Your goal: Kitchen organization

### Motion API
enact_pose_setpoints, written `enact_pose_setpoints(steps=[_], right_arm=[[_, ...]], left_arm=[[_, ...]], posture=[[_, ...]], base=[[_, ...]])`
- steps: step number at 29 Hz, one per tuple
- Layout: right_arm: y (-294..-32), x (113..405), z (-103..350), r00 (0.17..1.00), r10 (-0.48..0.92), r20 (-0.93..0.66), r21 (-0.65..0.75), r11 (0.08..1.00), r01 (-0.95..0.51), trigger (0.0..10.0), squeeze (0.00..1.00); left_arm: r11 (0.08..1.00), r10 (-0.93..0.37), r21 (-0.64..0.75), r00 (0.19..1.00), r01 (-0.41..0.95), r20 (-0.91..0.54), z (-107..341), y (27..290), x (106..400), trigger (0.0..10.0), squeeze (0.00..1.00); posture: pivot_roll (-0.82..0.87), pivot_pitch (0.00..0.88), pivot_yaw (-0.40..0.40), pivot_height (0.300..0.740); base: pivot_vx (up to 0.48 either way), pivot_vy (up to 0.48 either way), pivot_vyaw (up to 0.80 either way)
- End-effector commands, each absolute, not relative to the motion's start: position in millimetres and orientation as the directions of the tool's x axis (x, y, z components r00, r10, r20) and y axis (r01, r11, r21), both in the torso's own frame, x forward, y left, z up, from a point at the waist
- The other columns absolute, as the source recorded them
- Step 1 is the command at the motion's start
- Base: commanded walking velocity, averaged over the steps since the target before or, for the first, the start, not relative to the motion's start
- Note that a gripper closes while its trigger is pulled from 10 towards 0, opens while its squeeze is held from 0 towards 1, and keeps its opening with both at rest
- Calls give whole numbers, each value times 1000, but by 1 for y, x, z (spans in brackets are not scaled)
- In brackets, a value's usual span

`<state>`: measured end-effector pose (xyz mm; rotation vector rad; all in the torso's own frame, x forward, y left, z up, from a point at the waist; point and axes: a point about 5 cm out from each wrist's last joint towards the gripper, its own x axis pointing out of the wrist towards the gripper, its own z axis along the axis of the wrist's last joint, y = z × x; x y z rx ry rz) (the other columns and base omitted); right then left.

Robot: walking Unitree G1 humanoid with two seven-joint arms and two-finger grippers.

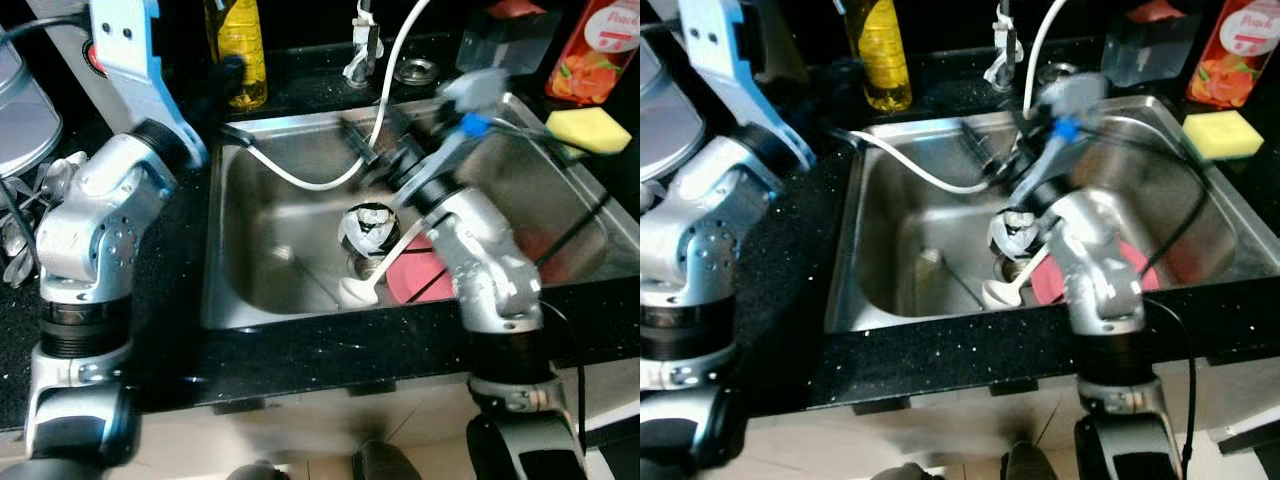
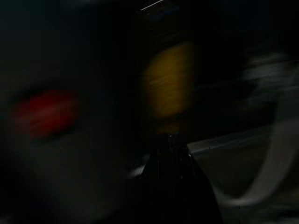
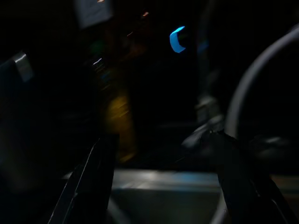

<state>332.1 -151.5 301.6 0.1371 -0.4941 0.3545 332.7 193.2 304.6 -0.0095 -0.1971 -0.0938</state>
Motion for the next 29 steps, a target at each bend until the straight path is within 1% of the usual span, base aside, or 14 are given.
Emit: enact_pose_setpoints(steps=[1,3,5,11,13,21,23,24,25,26,27,28,29], right_arm=[[-155,332,303,823,284,493,43,936,-349,10000,0],[-161,332,306,823,273,498,34,942,-333,10000,0],[-170,333,308,828,253,500,23,952,-305,10000,0],[-179,336,313,832,228,506,-9,966,-259,10000,0],[-188,336,320,832,217,511,-60,974,-217,10000,0],[-188,336,320,832,217,511,-60,974,-217,10000,0],[-193,336,322,832,212,512,-76,976,-202,10000,0],[-206,337,321,852,229,471,-109,974,-201,10000,0],[-217,337,319,870,243,430,-132,970,-206,10000,0],[-217,337,319,870,243,430,-132,970,-206,10000,0],[-229,335,313,893,261,368,-142,964,-224,10000,0],[-232,333,311,899,259,353,-145,965,-221,10000,0],[-232,333,311,899,259,353,-145,965,-221,10000,0]], left_arm=[[995,98,6,990,-99,98,292,224,332,10000,0],[979,204,2,977,-204,59,286,246,326,10000,0],[962,269,26,962,-270,55,287,266,316,10000,0],[948,300,99,953,-303,39,287,277,309,10000,0],[942,310,131,950,-310,18,287,281,303,10000,0],[942,310,131,950,-310,18,287,281,303,10000,0],[940,315,139,949,-312,0,283,283,299,10000,0],[920,390,65,916,-385,-98,258,297,297,10000,0],[896,440,29,881,-442,-172,237,306,294,10000,0],[896,440,29,881,-442,-172,237,306,294,10000,0],[873,473,3,843,-488,-258,211,312,291,10000,0],[867,489,36,835,-497,-253,208,312,291,10000,0],[867,489,36,835,-497,-253,208,312,291,10000,0]], posture=[[-56,110,108,740],[-51,111,106,740],[-42,111,104,740],[-38,114,109,740],[-37,116,108,740],[-37,116,108,740],[-34,118,109,740],[-44,124,87,740],[-54,127,83,740],[-54,127,83,740],[-61,127,83,740],[-68,129,85,740],[-68,129,85,740]], base=[[0,0,0],[0,0,0],[0,0,0],[0,0,0],[0,0,0],[0,0,0],[0,0,0],[0,0,0],[0,0,0],[0,0,0],[0,0,0],[0,0,0],[0,0,0]])
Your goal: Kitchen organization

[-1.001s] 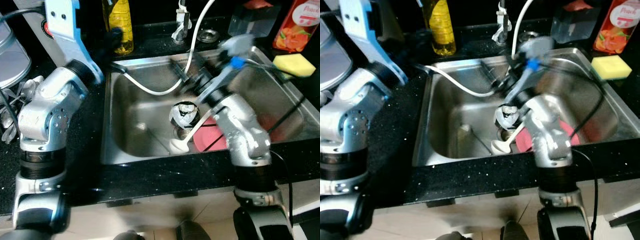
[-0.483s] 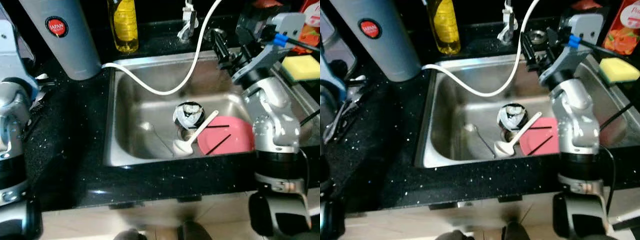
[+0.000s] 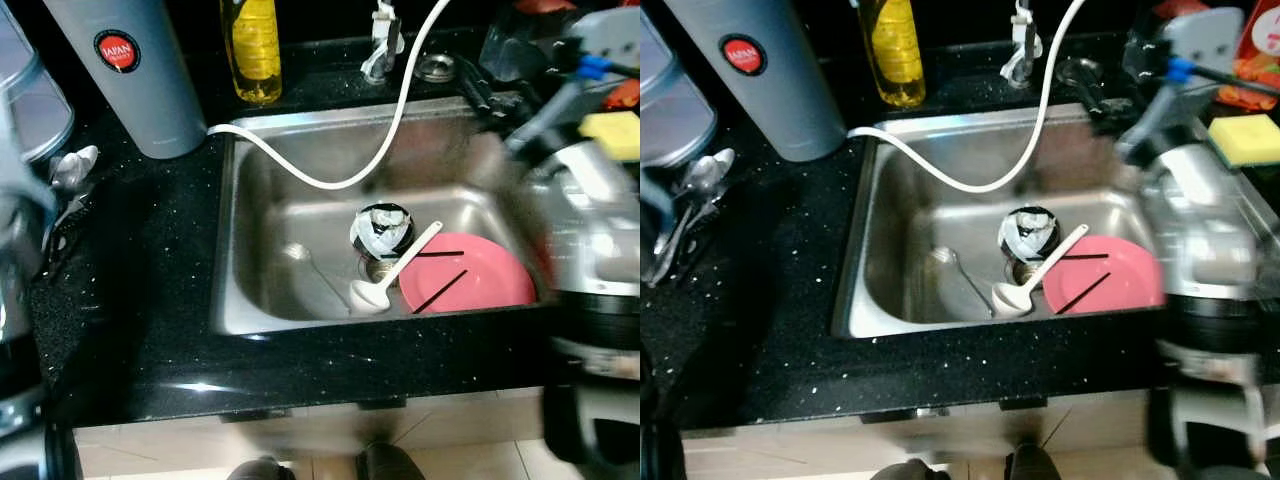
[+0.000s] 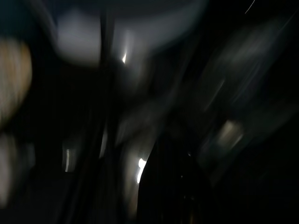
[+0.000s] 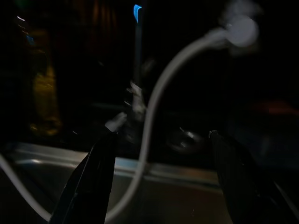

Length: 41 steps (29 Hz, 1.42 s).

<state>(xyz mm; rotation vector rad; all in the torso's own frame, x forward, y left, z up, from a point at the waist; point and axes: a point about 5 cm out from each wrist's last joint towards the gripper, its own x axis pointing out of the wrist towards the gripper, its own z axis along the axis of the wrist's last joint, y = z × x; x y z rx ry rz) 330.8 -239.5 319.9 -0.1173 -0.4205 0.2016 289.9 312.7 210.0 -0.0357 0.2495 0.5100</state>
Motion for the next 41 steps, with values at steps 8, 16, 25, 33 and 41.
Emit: enact_pose_setpoints(steps=[8,16,25,33,41], right_arm=[[-241,326,328,877,185,444,-142,981,-136,10000,0],[-225,325,338,840,211,500,-148,976,-158,10000,0],[-214,326,344,817,233,527,-145,972,-183,10000,0],[-214,328,344,818,231,527,-139,973,-185,10000,0],[-213,328,342,819,231,525,-131,973,-190,10000,0]], left_arm=[[817,576,98,798,-568,-178,210,309,296,10000,0],[883,467,60,884,-465,-26,236,292,309,10000,0],[877,464,-101,883,-469,-69,244,284,312,10000,1000],[850,478,-138,856,-507,-199,231,290,312,10000,1000],[858,432,-109,820,-502,-377,201,291,308,10000,0]], posture=[[-83,123,99,740],[-72,116,103,740],[-68,104,100,740],[-66,94,99,740],[-62,91,100,740]], base=[[0,0,0],[0,0,0],[0,0,0],[0,0,0],[0,0,0]])
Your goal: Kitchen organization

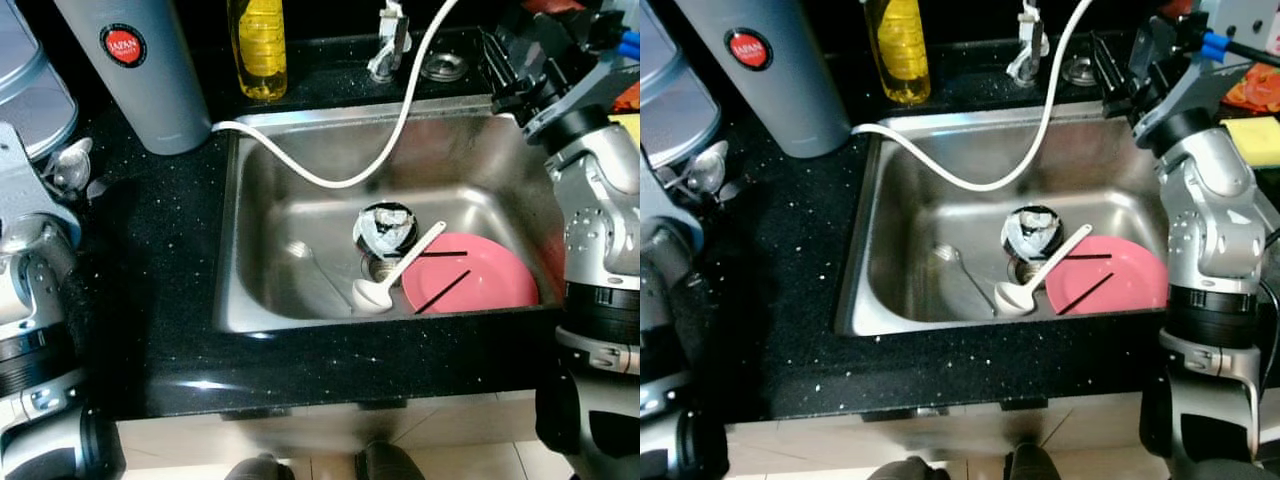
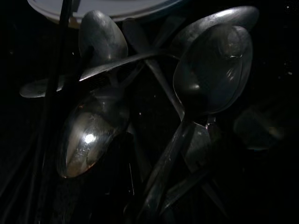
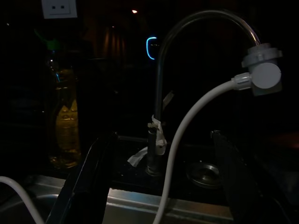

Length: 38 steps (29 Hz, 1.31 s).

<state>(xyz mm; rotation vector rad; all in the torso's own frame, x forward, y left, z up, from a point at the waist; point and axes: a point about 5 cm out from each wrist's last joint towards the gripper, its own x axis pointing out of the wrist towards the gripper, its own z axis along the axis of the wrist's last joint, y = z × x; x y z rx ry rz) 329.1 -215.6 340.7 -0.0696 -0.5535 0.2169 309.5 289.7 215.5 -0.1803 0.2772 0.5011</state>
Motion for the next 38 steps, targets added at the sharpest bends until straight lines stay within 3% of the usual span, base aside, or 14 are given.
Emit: enact_pose_setpoints(steps=[1,3,4,6,7,18,21,22,25,26,30,38], right_arm=[[-213,328,342,819,231,526,-130,973,-191,10000,0],[-212,328,342,818,231,527,-128,973,-193,10000,0],[-212,328,342,817,232,527,-127,973,-194,10000,0],[-211,328,342,817,232,528,-127,973,-194,10000,0],[-211,328,342,817,232,527,-126,973,-195,10000,0],[-211,328,341,820,227,526,-117,974,-195,10000,0],[-211,329,340,820,225,526,-112,974,-195,10000,0],[-211,329,340,820,224,526,-109,975,-196,10000,0],[-210,329,340,820,223,526,-107,975,-197,10000,0],[-210,329,340,820,224,527,-105,974,-198,10000,0],[-205,330,339,816,227,531,-93,973,-210,10000,0],[-200,331,340,809,242,535,-90,969,-231,10000,0]], left_arm=[[854,425,-123,815,-505,-394,196,291,308,10000,0],[853,401,-153,815,-499,-418,191,290,308,10000,0],[855,392,-160,816,-493,-425,189,289,308,4118,0],[856,386,-163,817,-490,-429,188,288,308,4118,0],[859,378,-165,818,-485,-434,187,287,308,0,0],[864,376,-153,818,-479,-435,188,286,307,0,0],[879,388,-139,852,-457,-350,201,284,311,0,0],[887,407,-108,871,-449,-274,212,283,312,2118,0],[892,418,-86,881,-444,-221,219,282,313,2118,0],[899,427,-47,895,-436,-131,232,280,313,10000,0],[926,374,-3,917,-378,136,271,261,311,10000,0],[943,288,47,879,-329,381,307,242,303,10000,0]], posture=[[-64,91,101,740],[-64,93,102,740],[-64,93,102,740],[-64,93,102,740],[-64,95,102,740],[-63,101,102,740],[-61,102,99,740],[-60,103,98,740],[-60,103,98,740],[-60,102,98,740],[-57,99,96,740],[-60,99,93,740]], base=[[0,0,0],[0,0,0],[0,0,0],[0,0,0],[0,0,0],[0,0,0],[0,0,0],[0,0,0],[0,0,0],[0,0,0],[0,0,0],[0,0,0]])
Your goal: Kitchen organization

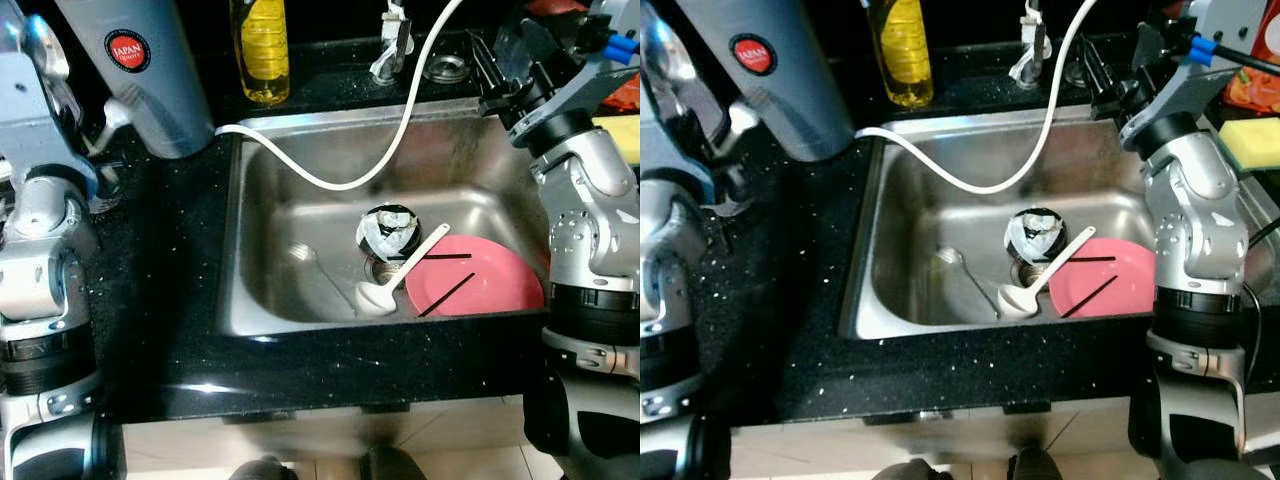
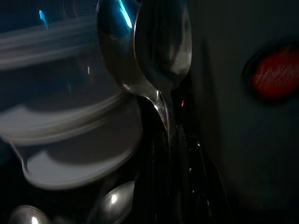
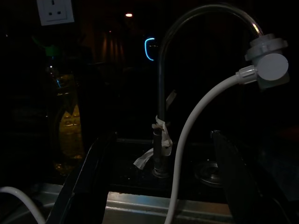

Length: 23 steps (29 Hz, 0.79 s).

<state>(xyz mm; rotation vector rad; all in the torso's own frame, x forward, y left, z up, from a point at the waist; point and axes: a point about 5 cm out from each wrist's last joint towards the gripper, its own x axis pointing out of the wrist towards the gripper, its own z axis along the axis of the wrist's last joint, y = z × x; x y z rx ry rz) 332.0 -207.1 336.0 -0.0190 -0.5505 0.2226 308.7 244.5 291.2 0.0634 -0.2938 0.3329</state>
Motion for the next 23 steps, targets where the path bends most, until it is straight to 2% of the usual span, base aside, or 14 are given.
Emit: enact_pose_setpoints(steps=[1,2,4,5,7,10,13,14,16,18,23], right_arm=[[-198,330,341,804,255,536,-91,965,-246,10000,0],[-198,330,341,804,255,536,-91,965,-246,10000,0],[-192,328,343,786,300,540,-75,948,-310,10000,0],[-192,328,343,786,300,540,-75,948,-310,10000,0],[-185,326,345,766,339,546,-59,928,-369,10000,0],[-173,322,345,738,391,550,-42,895,-443,10000,0],[-168,321,343,726,415,549,-42,881,-472,10000,0],[-163,319,342,710,436,553,-27,861,-508,10000,0],[-162,318,342,703,443,555,-17,852,-523,10000,0],[-158,315,342,684,465,561,6,825,-566,10000,0],[-150,309,340,648,515,562,19,775,-632,10000,0]], left_arm=[[962,209,67,874,-264,438,317,231,300,10000,0],[962,209,67,874,-264,438,317,231,300,10000,0],[982,35,138,850,-125,525,332,206,293,10000,0],[982,35,138,850,-125,525,332,206,293,10000,0],[979,-67,197,818,-57,571,340,190,288,10000,0],[959,-154,280,778,-29,609,344,168,285,10000,0],[954,-192,299,779,6,597,340,160,286,10000,0],[947,-246,314,784,69,570,334,151,287,10000,0],[943,-268,319,786,95,557,331,149,287,10000,0],[935,-336,280,793,216,508,324,140,287,10000,0],[917,-395,243,798,315,456,316,134,290,10000,0]], posture=[[-59,99,91,740],[-59,99,91,740],[-62,99,90,740],[-62,99,90,740],[-61,98,89,740],[-60,96,89,740],[-61,96,90,740],[-63,95,91,740],[-63,95,91,740],[-66,95,92,740],[-66,96,94,740]], base=[[0,0,0],[0,0,0],[0,0,0],[0,0,0],[0,0,0],[0,0,0],[0,0,0],[0,0,0],[0,0,0],[0,0,0],[0,0,0]])
